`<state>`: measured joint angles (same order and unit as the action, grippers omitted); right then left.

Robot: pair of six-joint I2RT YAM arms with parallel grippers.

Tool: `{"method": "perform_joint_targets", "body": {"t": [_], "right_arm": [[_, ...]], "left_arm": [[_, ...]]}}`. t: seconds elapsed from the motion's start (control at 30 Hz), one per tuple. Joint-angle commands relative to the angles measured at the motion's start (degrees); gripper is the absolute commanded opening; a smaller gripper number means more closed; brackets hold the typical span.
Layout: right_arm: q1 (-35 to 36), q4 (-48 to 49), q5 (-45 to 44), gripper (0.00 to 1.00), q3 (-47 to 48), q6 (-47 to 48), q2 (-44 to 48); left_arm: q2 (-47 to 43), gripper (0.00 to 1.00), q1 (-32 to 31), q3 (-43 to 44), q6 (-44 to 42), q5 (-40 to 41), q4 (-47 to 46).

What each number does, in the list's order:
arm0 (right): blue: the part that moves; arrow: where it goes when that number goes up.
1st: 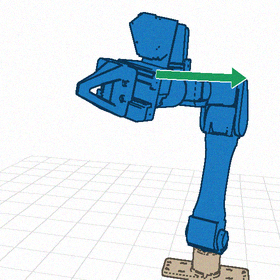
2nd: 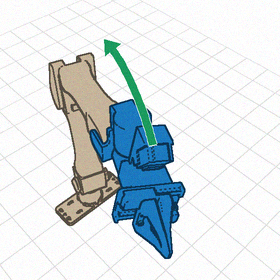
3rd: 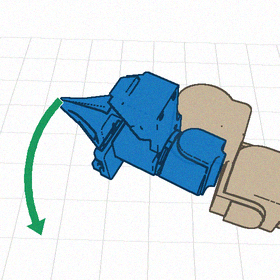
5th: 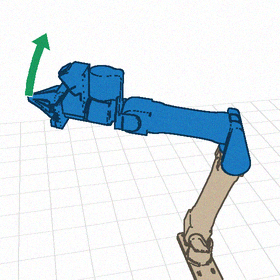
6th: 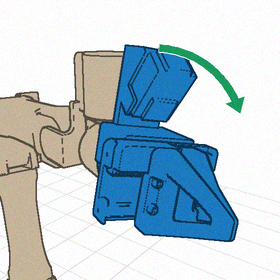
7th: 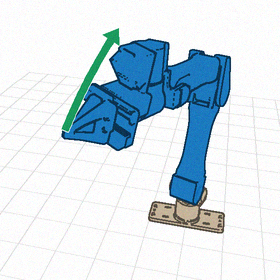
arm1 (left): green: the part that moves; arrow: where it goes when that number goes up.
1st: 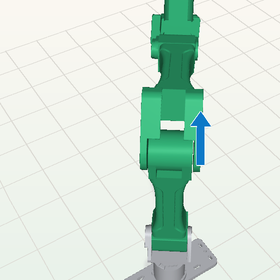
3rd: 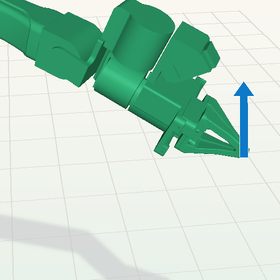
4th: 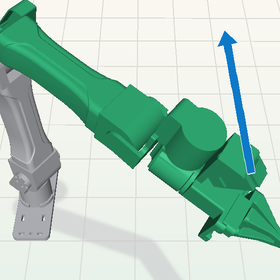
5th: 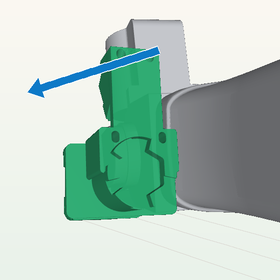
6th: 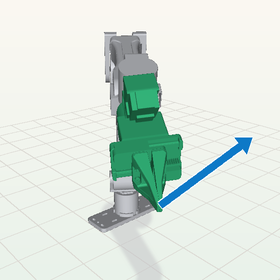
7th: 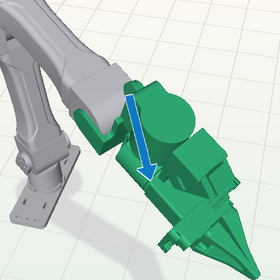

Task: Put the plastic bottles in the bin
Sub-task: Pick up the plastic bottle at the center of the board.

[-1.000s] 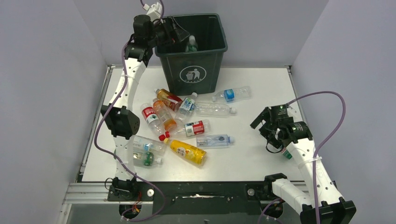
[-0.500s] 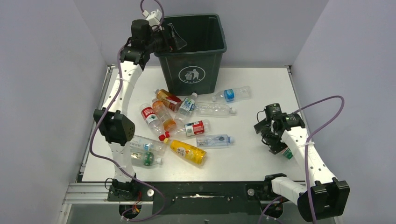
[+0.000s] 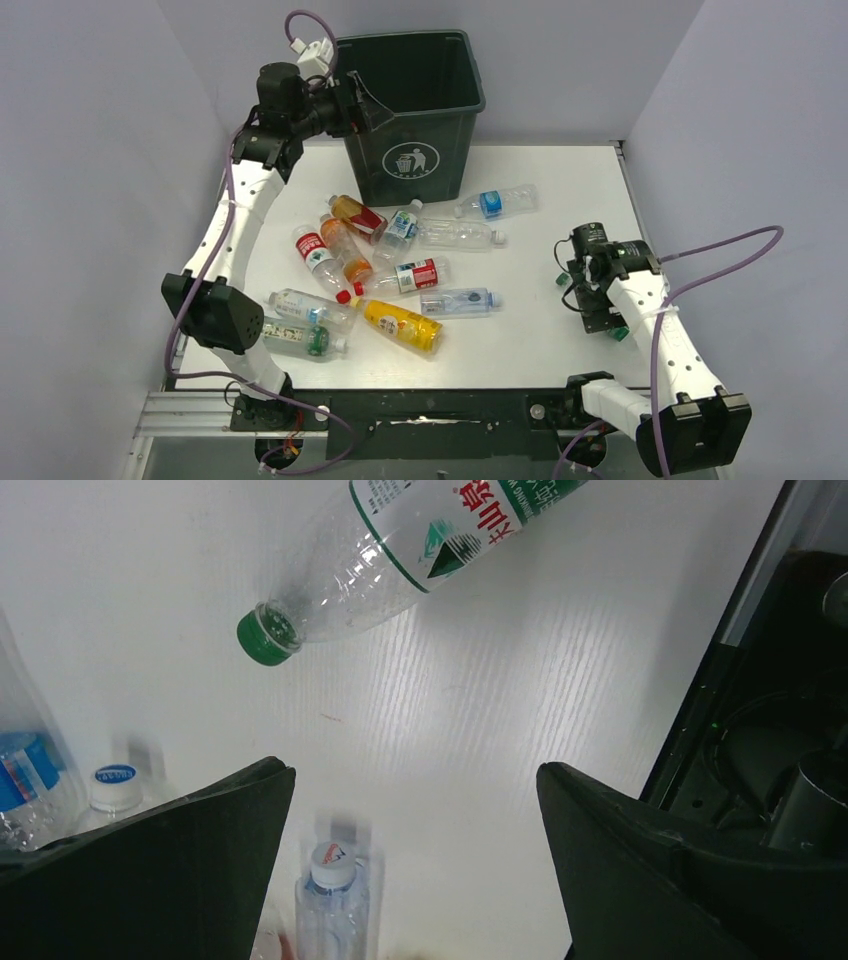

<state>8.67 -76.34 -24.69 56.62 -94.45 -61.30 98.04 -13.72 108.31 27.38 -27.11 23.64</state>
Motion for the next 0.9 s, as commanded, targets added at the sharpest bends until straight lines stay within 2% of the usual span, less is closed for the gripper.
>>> {"method": "perform_joint_targets", "body": {"t": [0.0,0.2,0.47,0.87], "right_arm": [[-0.6,-4.3,-5.9,0.98,2.4,-9.8,-1.2],[-2.4,-5.0,-6.6,0.98,1.7,-14.3,-3.9],[-4.7,-3.4,-6.2,1.0,0.6,-20.1,-7.2],[-7.6,2.3,-6.4,1.0,-3.4,-26.1,-11.1]], "left_arm": [[-4.0,0.85,0.0,-1.9,-2.0,-1.5,-3.6],[-8.9,0.85,-0.7,-6.6,0.0,-2.9,-5.5],[-15.2,0.85,-4.6,-14.8,0.5,-2.8,-7.0],[-18.5,0.85,-12.9,-20.1,-3.6,1.2,-2.2]]}}
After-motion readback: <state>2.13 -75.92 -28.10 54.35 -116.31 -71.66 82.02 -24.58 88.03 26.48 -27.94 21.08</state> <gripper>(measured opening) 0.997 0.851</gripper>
